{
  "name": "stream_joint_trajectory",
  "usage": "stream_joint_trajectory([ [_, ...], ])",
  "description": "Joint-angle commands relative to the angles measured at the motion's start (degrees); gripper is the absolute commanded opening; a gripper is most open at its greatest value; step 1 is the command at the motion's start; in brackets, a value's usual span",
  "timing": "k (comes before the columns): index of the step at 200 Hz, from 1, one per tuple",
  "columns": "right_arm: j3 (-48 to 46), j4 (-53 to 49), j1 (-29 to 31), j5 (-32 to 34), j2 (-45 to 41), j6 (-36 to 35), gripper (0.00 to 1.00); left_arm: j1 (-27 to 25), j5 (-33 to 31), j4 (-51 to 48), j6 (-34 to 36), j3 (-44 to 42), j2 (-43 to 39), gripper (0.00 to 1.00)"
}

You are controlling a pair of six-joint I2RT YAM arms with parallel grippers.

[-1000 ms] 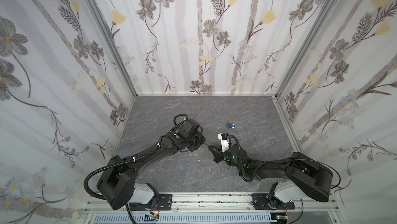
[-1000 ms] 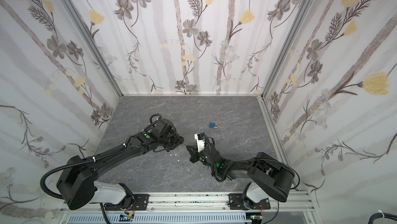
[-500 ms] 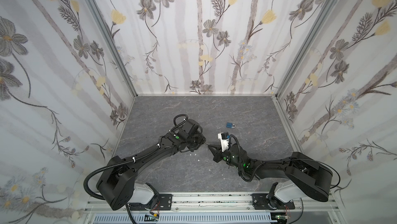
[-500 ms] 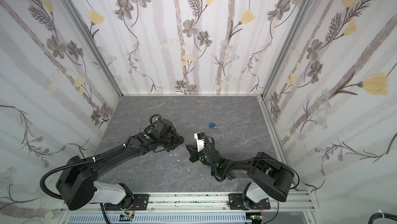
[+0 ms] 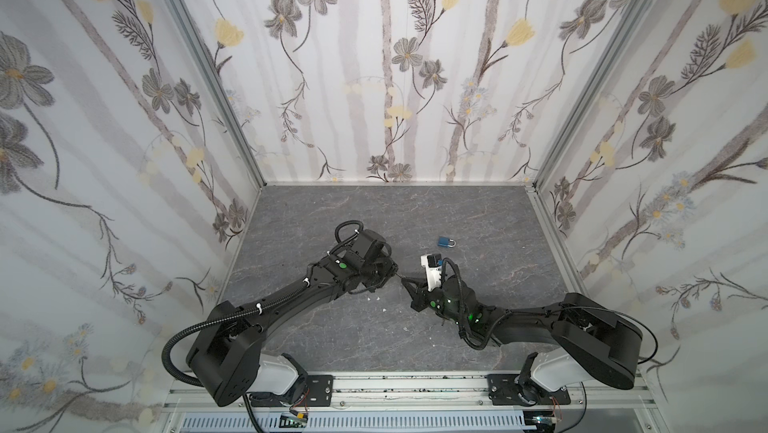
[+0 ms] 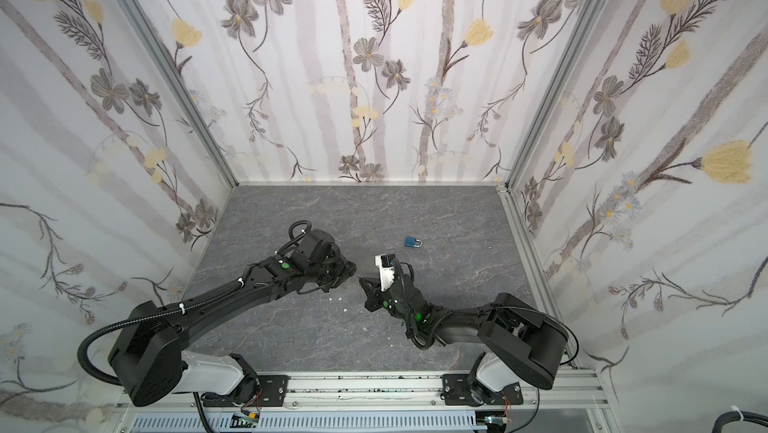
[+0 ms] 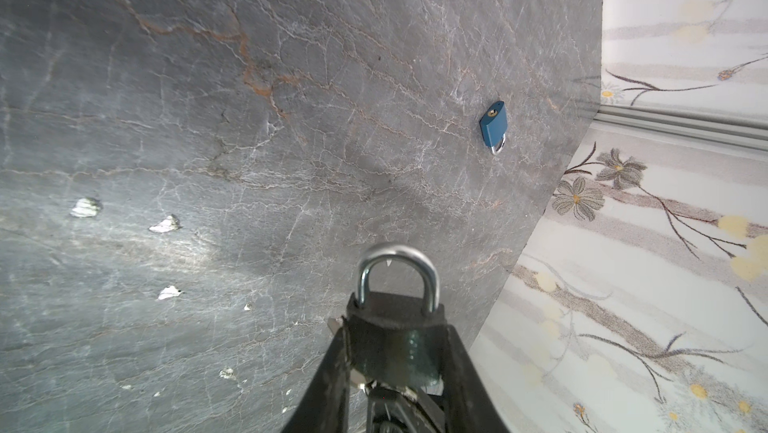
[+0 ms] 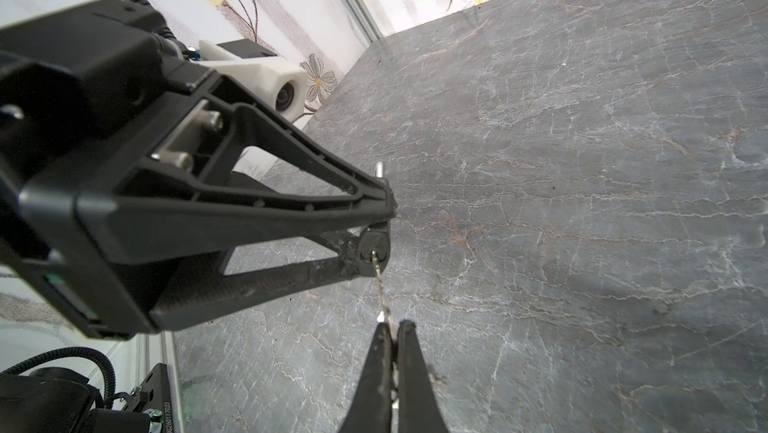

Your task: Unlock with the key

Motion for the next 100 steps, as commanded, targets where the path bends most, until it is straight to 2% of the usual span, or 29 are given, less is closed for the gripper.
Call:
stream_joint_trajectory([
  [1, 1.1, -0.1, 0.3, 2.1, -0.7, 1.2, 0.00, -0.2, 0.5, 1.4, -0.8, -0.2, -0.1, 0.20],
  [100, 4.2, -0.3, 1.9, -1.1, -1.6, 4.1, 0.00, -1.5, -0.4, 2.4, -1.2, 0.2, 1.0, 0.16],
])
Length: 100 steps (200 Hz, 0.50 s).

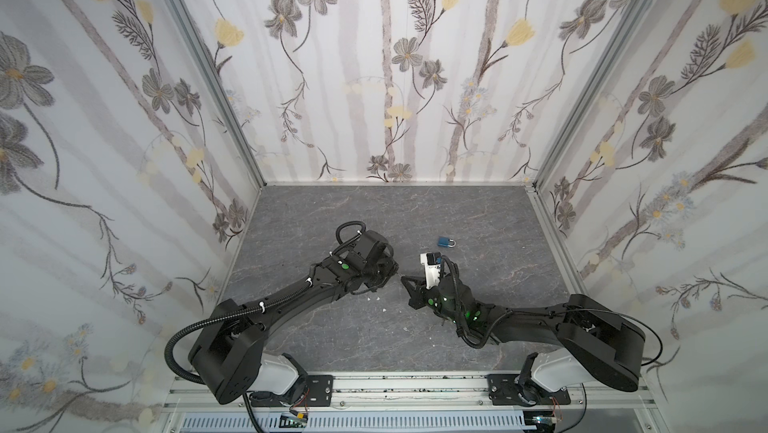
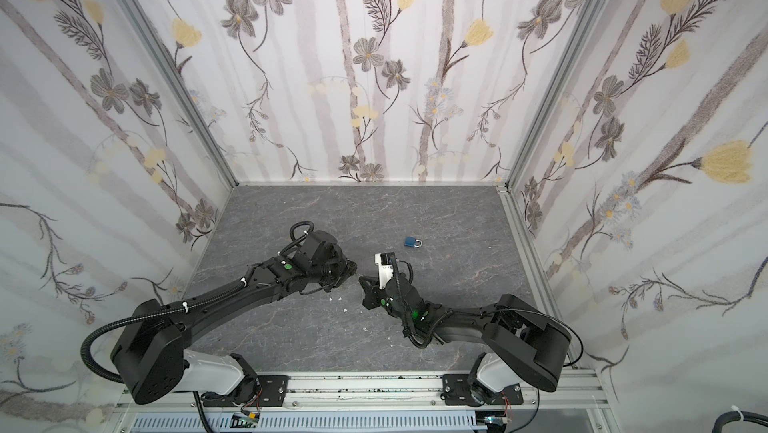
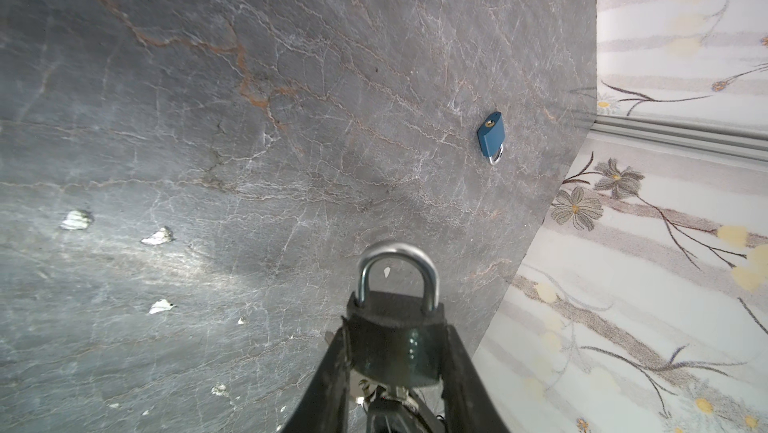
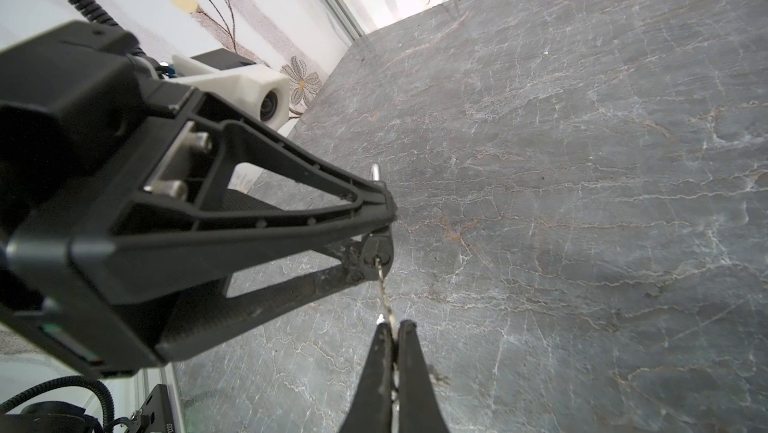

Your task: Unlock with the key

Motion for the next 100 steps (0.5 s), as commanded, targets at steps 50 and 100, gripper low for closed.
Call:
stream_joint_trajectory([
  [50, 2.6, 6.1, 0.8, -4.5, -0.4, 1.0, 0.00, -0.9, 2.1, 1.6, -0.7, 0.7, 0.5, 0.13],
  [100, 3.7, 6.0, 0.9, -5.6, 0.2, 0.8, 0.00, -1.2, 1.9, 1.7, -0.9, 1.0, 0.8, 0.09],
])
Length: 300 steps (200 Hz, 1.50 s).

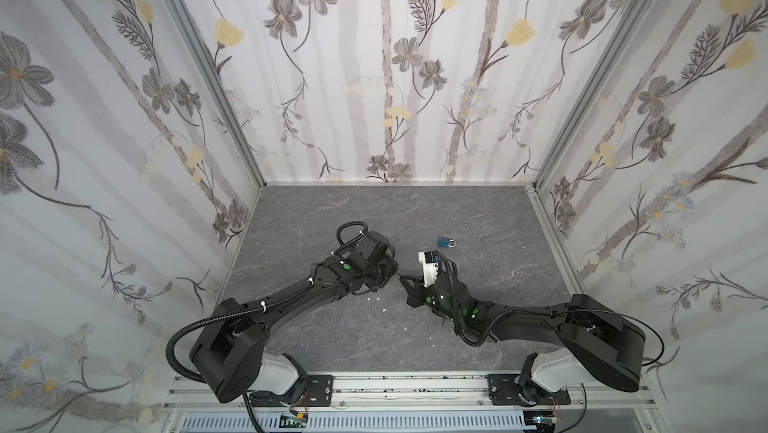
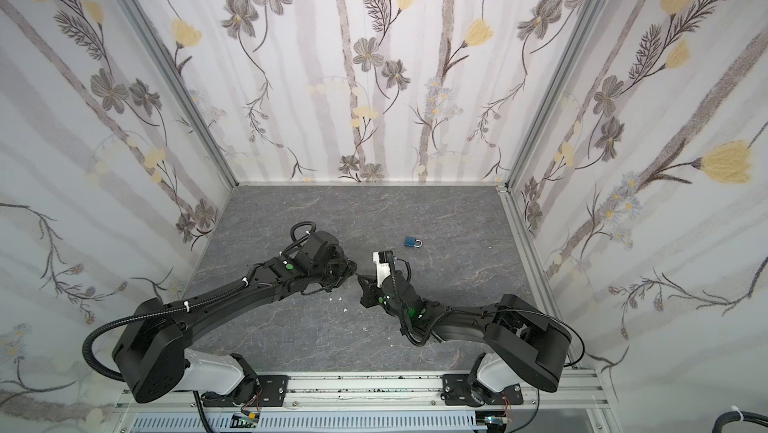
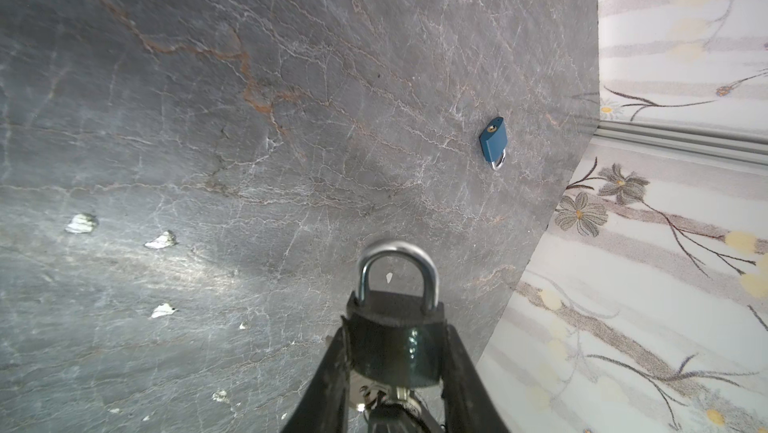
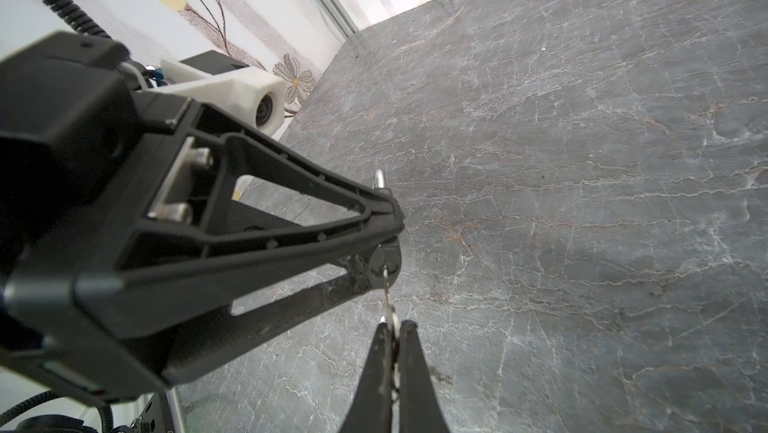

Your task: Unlock with the key

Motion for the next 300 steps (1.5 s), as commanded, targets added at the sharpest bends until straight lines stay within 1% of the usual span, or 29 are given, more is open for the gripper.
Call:
stream_joint_trajectory([
  [1, 1.3, 9.7, 0.4, -6.5, 0.3, 0.0, 0.00, -0.5, 3.3, 2.0, -0.7, 0.5, 0.3, 0.09],
  [37, 1.8, 9.9, 0.4, -6.9, 0.8, 0.1, 0.00, -0.6, 3.4, 2.4, -0.7, 0.8, 0.4, 0.07],
  [117, 1.9, 9.6, 0.3, -6.7, 1.0, 0.3, 0.00, -0.5, 2.6, 1.4, -0.2, 0.8, -0.2, 0.07],
  [135, 1.2, 8.9, 0.3, -6.1, 0.2, 0.4, 0.08, -0.3, 1.9, -0.2, 1.0, 1.1, -0.3, 0.07],
  [159, -0.2, 7.0, 0.0, -5.6, -0.5, 0.1, 0.19, -0.2, -0.4, -5.7, 4.1, 3.1, -0.3, 0.07],
  [163, -0.5, 6.6, -0.2, -5.6, -2.2, 0.0, 0.21, -0.3, -0.8, -6.5, 4.6, 3.4, -0.3, 0.07],
  [182, -2.3, 5.7, -0.8, -5.9, -4.1, -0.3, 0.25, -0.3, -1.9, -9.4, 6.4, 4.5, -0.3, 0.07],
  [202, -4.0, 5.4, -1.5, -7.2, -6.0, -0.6, 0.25, -0.3, -2.5, -11.0, 7.5, 4.9, -0.2, 0.08],
  [238, -6.1, 6.1, -3.0, -11.6, -8.8, -0.4, 0.19, -0.3, -2.8, -12.3, 8.6, 5.1, 0.0, 0.07],
  [254, -5.6, 6.0, -3.3, -13.9, -8.6, -0.3, 0.19, -0.2, -2.8, -12.2, 8.7, 4.9, 0.1, 0.07],
  [284, -4.0, 5.4, -3.3, -15.9, -6.5, 0.0, 0.24, -0.2, -2.7, -11.9, 8.8, 4.9, 0.1, 0.07],
  [300, -3.2, 5.5, -3.5, -16.9, -5.4, -0.1, 0.22, -0.3, -2.7, -11.8, 8.8, 4.8, 0.0, 0.07],
])
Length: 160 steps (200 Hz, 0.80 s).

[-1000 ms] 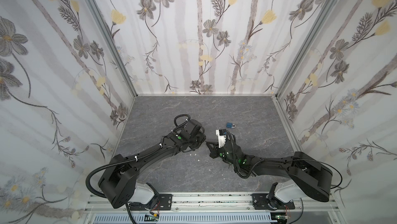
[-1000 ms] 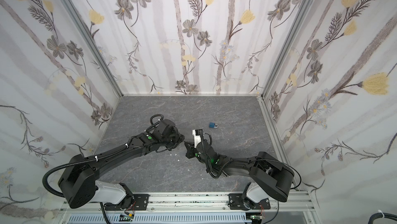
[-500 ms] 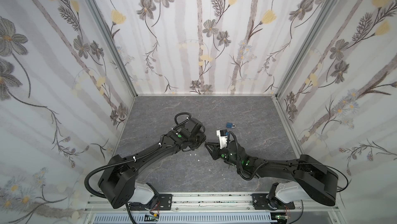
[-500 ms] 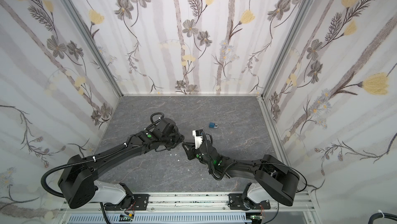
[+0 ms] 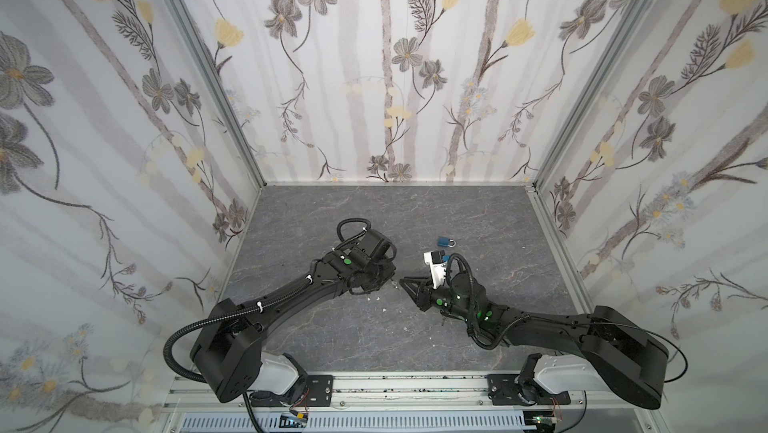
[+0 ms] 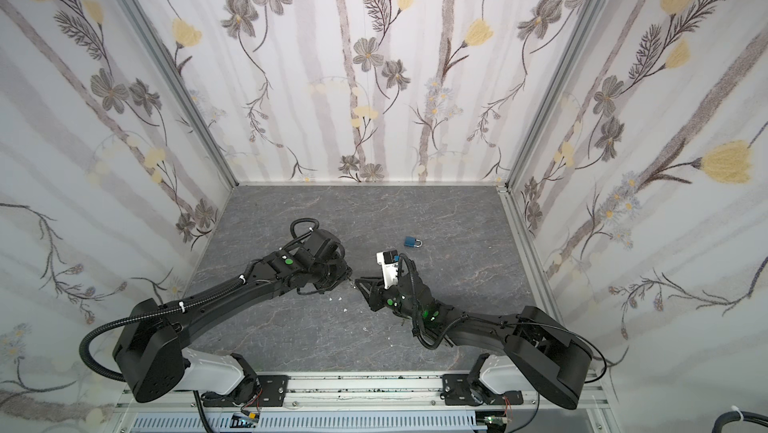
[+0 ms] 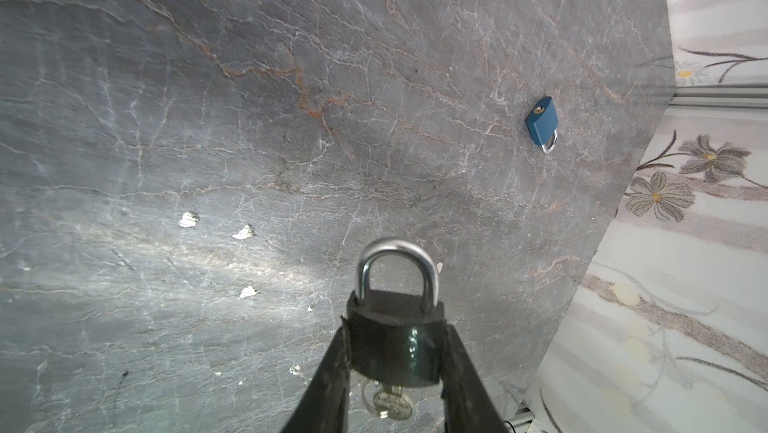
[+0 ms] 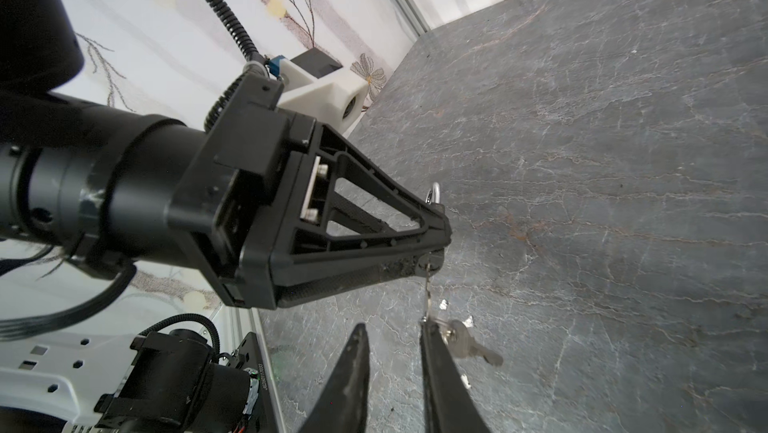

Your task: Unlock with the key

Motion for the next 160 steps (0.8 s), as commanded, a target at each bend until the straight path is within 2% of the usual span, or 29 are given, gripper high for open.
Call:
stream_joint_trajectory([
  [1, 1.2, 1.7, -0.2, -3.0, 1.4, 0.2, 0.22, -0.1, -1.2, 0.2, 0.6, 0.3, 0.0, 0.07],
  [30, 1.5, 2.7, -0.7, -4.3, 3.0, 0.9, 0.20, -0.1, -1.1, 0.0, 0.6, 0.3, -0.1, 0.07],
  [110, 2.1, 3.8, -1.6, -6.9, 5.0, 1.6, 0.24, -0.1, -1.1, 0.3, 0.4, 0.5, -0.1, 0.07],
  [160, 2.9, 4.5, -2.3, -7.6, 7.7, 2.5, 0.19, -0.2, -1.1, 0.4, 0.3, 0.8, -0.5, 0.07],
])
